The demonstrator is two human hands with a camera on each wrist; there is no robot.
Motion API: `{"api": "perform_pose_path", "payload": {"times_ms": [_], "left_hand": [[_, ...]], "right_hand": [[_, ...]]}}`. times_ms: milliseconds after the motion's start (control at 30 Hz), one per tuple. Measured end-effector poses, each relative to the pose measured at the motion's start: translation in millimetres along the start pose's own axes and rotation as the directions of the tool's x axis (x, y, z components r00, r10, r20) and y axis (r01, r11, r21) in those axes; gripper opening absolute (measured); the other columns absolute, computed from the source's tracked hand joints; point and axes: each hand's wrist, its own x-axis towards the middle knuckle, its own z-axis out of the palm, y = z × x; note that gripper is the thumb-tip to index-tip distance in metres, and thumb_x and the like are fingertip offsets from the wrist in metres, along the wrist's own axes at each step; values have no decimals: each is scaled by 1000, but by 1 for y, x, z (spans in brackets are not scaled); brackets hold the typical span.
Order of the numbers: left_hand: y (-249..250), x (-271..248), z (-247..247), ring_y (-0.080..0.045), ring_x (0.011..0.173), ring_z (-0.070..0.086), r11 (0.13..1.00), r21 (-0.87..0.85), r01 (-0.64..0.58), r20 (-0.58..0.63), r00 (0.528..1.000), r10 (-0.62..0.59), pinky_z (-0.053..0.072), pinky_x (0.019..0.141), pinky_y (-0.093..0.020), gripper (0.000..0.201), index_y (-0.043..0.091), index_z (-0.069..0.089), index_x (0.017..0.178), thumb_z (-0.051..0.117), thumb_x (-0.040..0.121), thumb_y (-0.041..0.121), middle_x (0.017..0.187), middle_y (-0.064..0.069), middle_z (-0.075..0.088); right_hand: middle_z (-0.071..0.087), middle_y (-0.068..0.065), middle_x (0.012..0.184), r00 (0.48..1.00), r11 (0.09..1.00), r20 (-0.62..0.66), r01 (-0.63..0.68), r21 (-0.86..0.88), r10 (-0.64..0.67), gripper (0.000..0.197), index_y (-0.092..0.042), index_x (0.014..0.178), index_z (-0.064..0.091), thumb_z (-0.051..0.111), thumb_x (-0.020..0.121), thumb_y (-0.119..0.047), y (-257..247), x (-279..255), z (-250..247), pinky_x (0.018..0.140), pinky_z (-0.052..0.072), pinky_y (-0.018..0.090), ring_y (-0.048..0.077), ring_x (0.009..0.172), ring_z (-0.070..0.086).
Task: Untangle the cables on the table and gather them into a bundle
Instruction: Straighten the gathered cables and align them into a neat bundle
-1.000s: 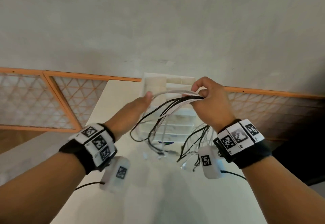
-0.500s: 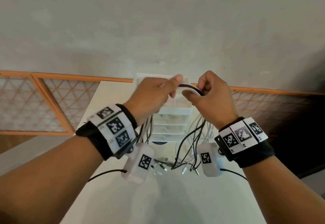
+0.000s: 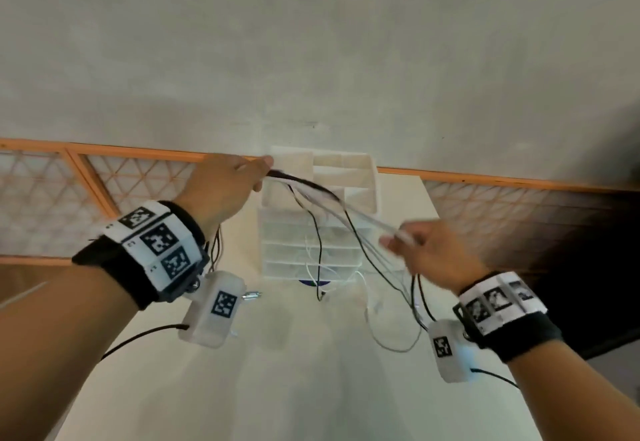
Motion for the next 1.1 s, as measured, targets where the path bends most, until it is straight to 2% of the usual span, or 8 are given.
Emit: {"api": "perform_pose_path", "payload": {"times_ms": [133, 333, 433, 500, 667, 800, 933, 1100], "left_hand": [[7, 4, -15, -15, 33, 20, 966, -260, -4, -1, 1000, 4, 18, 42, -21, 47, 11, 56, 61, 64, 92, 45, 37, 6, 29], [9, 3, -21, -15, 37, 16, 966, -256, 25, 123, 992, 7, 15, 42, -20, 45, 11, 55, 64, 63, 93, 44, 41, 4, 27], [-1, -6, -10, -16, 39, 18, 982, -191, 11, 133, 991, 14, 17, 43, -20, 46, 11, 56, 65, 61, 94, 47, 46, -1, 28], [-2, -13, -5, -16, 40, 16, 959, -282, 4, 141, 989, 37, 15, 43, -21, 46, 11, 56, 65, 60, 95, 46, 44, 2, 27], [6, -17, -8, -14, 40, 14, 891, -454, -16, 167, 981, 103, 11, 46, -28, 41, 8, 59, 70, 57, 97, 40, 43, 7, 25], [6, -20, -8, -13, 40, 15, 910, -414, -20, 234, 964, 128, 13, 44, -24, 40, 8, 61, 73, 55, 98, 40, 44, 8, 25], [12, -23, 0, -13, 41, 14, 913, -406, -48, 296, 938, 181, 15, 42, -20, 39, 6, 63, 74, 58, 96, 37, 44, 8, 25], [18, -27, -2, -14, 39, 14, 903, -415, -113, 303, 919, 254, 21, 40, -16, 40, 13, 61, 60, 60, 95, 32, 43, 8, 23]], "right_hand": [[72, 2, 69, 930, 895, 265, -123, -429, 255, 40, -12, 71, 69, 62, 91, -47, 43, -19, 40, 75, 53, 36, 23, 75, 69], [45, 4, 154, 965, 971, 146, -197, -138, 217, 26, -27, 122, 68, 58, 99, -34, 46, -11, 36, 112, 37, 35, 29, 137, 49], [70, 8, 118, 973, 967, -131, -166, 192, 193, 21, -36, 103, 72, 54, 98, -27, 42, -1, 27, 86, 54, 48, 30, 102, 67], [70, 5, 102, 947, 977, -246, -189, 101, 209, 19, -27, 96, 72, 54, 95, -33, 50, -3, 25, 79, 51, 40, 26, 91, 65], [43, -6, 151, 858, 836, 262, -286, -469, 441, 34, -36, 119, 60, 65, 87, -28, 78, -25, 49, 113, 37, 42, 21, 137, 45], [51, -9, 142, 990, 996, 112, -89, 26, 85, 60, -35, 129, 54, 70, 76, -12, 22, -14, 24, 106, 38, 26, 13, 130, 49], [62, -19, 123, 975, 936, -68, 223, 272, -212, 48, -33, 119, 64, 68, 74, -17, -58, -3, 7, 83, 37, 3, -1, 112, 57], [72, 3, 81, 960, 919, 86, 226, 324, -267, 6, -23, 83, 69, 66, 78, -19, -83, 11, 28, 77, 55, 42, 25, 76, 67]]}}
